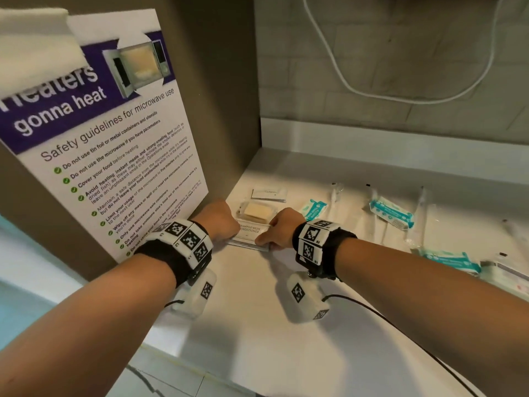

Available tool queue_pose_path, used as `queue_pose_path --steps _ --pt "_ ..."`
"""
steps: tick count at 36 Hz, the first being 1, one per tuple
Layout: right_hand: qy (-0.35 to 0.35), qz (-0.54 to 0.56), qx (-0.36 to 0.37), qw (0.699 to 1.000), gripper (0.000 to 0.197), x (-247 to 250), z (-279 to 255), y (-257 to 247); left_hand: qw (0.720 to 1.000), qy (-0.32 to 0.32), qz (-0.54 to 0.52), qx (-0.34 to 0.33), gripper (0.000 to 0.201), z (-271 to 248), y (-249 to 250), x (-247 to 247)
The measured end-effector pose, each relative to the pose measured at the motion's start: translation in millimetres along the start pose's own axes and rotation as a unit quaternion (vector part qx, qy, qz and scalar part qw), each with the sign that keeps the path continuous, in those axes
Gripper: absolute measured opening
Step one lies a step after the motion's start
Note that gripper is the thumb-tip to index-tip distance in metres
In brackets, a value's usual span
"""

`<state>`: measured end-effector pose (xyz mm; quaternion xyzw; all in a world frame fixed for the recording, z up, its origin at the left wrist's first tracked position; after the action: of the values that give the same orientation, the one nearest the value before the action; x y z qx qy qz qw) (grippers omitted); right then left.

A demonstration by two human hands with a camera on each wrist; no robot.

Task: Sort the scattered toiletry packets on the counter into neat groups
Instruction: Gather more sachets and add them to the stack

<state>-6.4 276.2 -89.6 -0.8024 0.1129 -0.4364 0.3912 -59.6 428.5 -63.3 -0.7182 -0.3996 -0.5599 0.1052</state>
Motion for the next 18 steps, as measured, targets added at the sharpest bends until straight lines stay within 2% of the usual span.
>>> queue_pose_path --steps 4,10,18 --pt "0.004 -0.017 0.010 1.000 0.034 -3 6 -1 1.000 -0.013 0.004 0.005 0.052 3 1 0" --pt "0.007 -0.003 0.010 1.000 0.026 2 5 4 1.000 -0.030 -0.004 -0.005 0.048 5 5 -2" --pt "0.012 0.011 -0.005 1.000 0.030 1 7 12 0.997 -0.060 -0.046 0.001 0.042 6 2 -4"
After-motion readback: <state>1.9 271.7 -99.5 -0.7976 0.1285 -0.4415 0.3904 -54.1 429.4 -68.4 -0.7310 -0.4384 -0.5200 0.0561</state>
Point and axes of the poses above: each hand's wrist, its own z-axis towards the middle knuckle, its own x-axis out of the back of the hand, y = z × x, the point moved 7 cm from there along z, towards the middle knuckle, and after that the axes turned 9 degrees about x, right-handed, at the moved point
